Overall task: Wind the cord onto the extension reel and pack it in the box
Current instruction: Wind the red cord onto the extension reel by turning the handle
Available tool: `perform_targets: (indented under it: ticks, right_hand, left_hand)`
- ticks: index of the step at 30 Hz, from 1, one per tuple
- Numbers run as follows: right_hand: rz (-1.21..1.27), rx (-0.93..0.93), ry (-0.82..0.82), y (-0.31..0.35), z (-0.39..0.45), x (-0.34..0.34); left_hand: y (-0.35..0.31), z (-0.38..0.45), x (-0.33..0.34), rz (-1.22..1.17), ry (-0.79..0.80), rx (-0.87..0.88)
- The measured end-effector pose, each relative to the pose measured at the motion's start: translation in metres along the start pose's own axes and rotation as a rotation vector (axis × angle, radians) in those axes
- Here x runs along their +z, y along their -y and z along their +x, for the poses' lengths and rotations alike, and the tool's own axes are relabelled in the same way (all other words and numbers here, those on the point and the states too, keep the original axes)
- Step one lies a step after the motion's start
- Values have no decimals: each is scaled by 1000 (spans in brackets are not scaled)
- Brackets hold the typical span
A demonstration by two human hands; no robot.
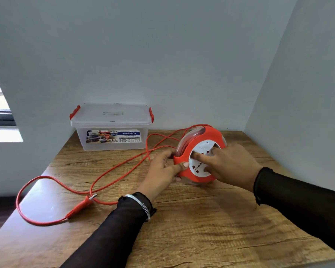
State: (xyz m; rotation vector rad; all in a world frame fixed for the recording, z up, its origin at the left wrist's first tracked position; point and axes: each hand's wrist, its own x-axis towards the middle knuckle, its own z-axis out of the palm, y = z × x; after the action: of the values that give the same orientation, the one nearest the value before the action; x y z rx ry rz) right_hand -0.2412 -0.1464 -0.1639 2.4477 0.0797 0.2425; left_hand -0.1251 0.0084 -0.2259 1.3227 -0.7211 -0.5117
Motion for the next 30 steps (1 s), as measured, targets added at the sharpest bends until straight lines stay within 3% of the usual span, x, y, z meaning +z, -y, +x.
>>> perform_targets:
  ticks: [9, 13, 22, 30]
  right_hand:
    - [516, 570, -250, 36, -7, 18]
    - [681, 722, -269, 45, -3, 24]
    - [1394, 1023, -444, 61, 6, 15]
    - [2308, 1406, -234, 56, 25, 3]
  left_hand:
    - [5, 0, 0, -18, 1, -10]
    - [7, -1, -2, -23, -22, -29]
    - [7, -1, -1, -49, 15, -3]
    - [12, -3, 7, -91, 19, 2]
